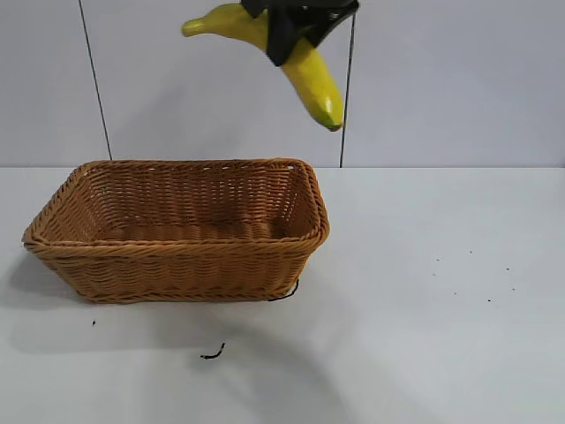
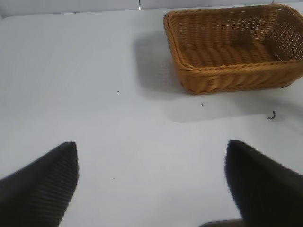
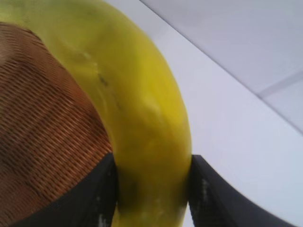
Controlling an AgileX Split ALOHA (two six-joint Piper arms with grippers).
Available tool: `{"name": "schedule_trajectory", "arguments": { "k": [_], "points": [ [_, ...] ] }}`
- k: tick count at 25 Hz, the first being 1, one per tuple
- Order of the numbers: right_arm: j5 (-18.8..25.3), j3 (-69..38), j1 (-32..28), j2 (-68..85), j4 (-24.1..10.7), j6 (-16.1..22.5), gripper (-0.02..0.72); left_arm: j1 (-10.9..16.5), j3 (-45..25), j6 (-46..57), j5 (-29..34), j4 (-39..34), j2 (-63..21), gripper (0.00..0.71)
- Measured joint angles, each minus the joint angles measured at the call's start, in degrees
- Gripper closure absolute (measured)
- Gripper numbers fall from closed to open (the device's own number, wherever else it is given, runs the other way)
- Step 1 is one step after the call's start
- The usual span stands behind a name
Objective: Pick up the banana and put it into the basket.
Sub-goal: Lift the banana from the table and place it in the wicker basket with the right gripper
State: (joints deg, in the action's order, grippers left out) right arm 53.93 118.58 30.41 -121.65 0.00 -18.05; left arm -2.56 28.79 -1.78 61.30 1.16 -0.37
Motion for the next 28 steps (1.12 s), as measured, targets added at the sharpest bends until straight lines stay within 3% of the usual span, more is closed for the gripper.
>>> {"name": "schedule_trajectory", "arguments": {
  "k": [4,8,14,22,28],
  "points": [
    [-5.26,0.05,4.45,-3.25,0.0,-5.34,0.412,0.0,0.0,0.0,0.0,0.0,0.0,0.075],
    [-8.97,0.05,5.93,-7.34,0.0,-6.82,0.412,0.0,0.0,0.0,0.0,0.0,0.0,0.075],
    [-9.26,0.11,5.22,-12.77,-2.5,-6.86,0.412,0.0,0.0,0.0,0.0,0.0,0.0,0.075],
    [-10.77,0.11,5.15,-13.28,-0.4,-6.86,0.412,0.0,0.0,0.0,0.0,0.0,0.0,0.075],
    [-8.69,0.11,5.15,-13.28,0.37,-7.31,0.412,0.0,0.0,0.0,0.0,0.0,0.0,0.075]
  ]
}}
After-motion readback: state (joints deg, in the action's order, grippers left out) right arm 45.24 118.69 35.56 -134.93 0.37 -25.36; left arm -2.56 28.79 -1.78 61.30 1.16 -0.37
